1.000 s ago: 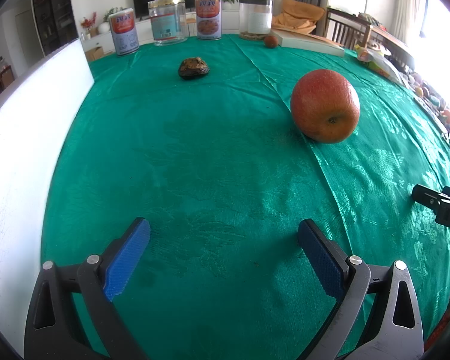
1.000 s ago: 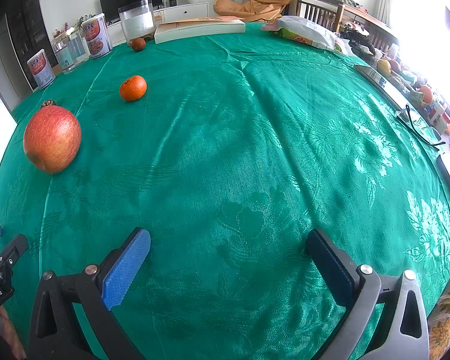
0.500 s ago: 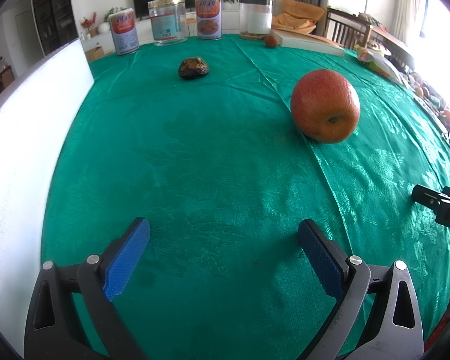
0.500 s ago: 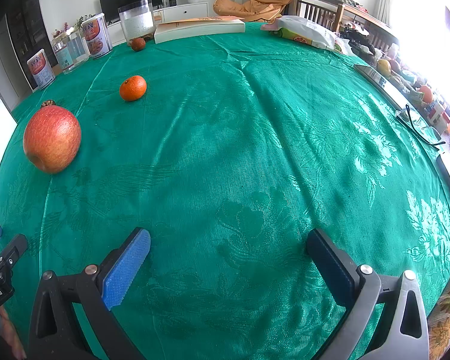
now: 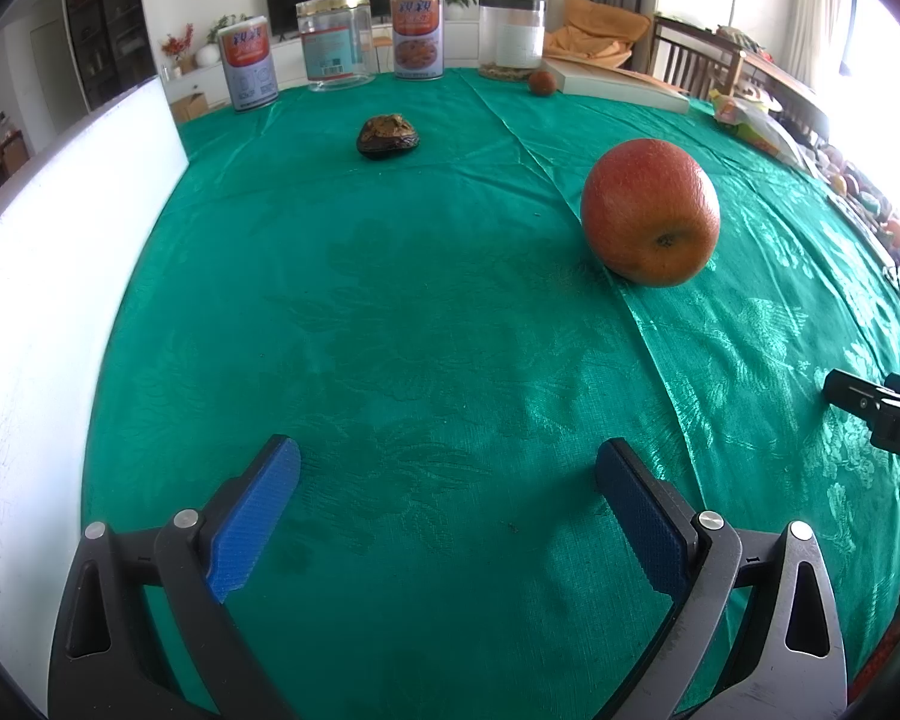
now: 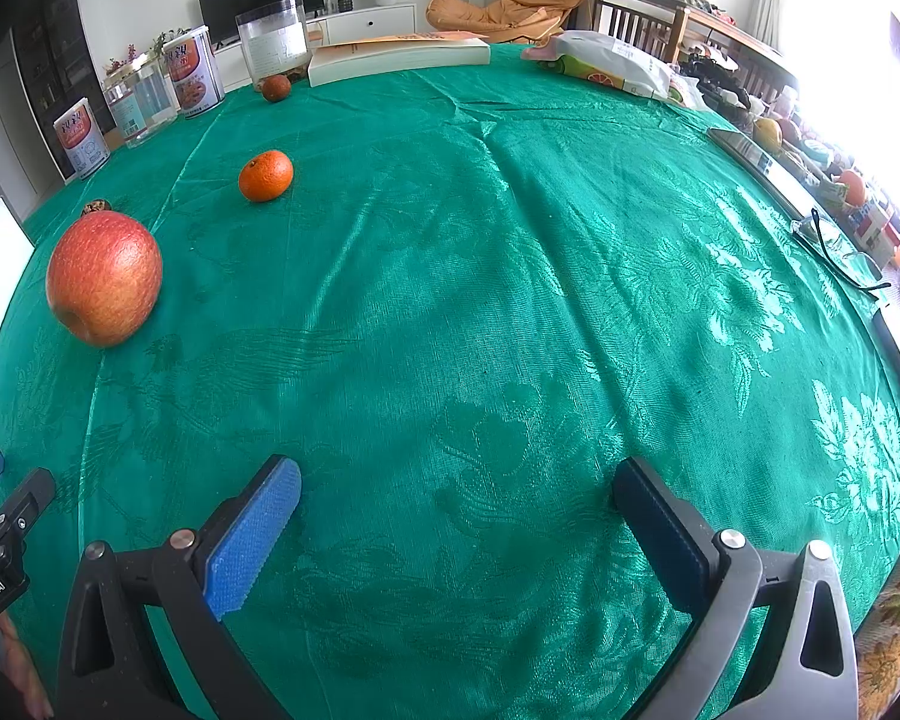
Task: Organize fruits
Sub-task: 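Lower the left tool onto the red apple and close its fingers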
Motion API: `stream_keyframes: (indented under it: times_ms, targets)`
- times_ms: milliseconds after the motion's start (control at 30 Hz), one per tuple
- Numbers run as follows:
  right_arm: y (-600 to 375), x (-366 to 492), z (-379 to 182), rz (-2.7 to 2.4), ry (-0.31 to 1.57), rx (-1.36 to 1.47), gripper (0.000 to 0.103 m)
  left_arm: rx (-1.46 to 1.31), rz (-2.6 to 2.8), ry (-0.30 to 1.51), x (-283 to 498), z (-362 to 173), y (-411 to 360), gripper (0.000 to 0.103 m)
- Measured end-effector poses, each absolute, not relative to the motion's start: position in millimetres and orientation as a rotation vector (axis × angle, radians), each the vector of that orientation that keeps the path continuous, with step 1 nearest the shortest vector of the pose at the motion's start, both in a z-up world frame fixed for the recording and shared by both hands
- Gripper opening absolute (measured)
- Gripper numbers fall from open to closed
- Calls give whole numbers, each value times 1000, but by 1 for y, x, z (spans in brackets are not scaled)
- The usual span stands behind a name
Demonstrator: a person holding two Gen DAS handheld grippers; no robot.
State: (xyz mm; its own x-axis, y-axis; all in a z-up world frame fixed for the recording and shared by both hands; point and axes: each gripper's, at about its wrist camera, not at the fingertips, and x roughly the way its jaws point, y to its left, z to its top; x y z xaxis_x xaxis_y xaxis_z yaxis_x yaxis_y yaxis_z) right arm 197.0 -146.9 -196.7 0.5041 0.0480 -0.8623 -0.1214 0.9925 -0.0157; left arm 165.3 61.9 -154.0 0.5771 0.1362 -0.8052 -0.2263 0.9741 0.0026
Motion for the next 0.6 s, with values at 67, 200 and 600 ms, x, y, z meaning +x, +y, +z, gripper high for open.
stream_keyframes:
  times_ms: [67,200,600]
  targets:
    - [-147,197,-197,102,1038,-78,103,-107,211,931,164,-154,62,100]
    - [-147,196,-197,102,1037,-76,103,-149,133,969,173,-144,55,99]
    - [-147,196,-197,103,1036,-77,103,-190,71,952,284,-122,21,98]
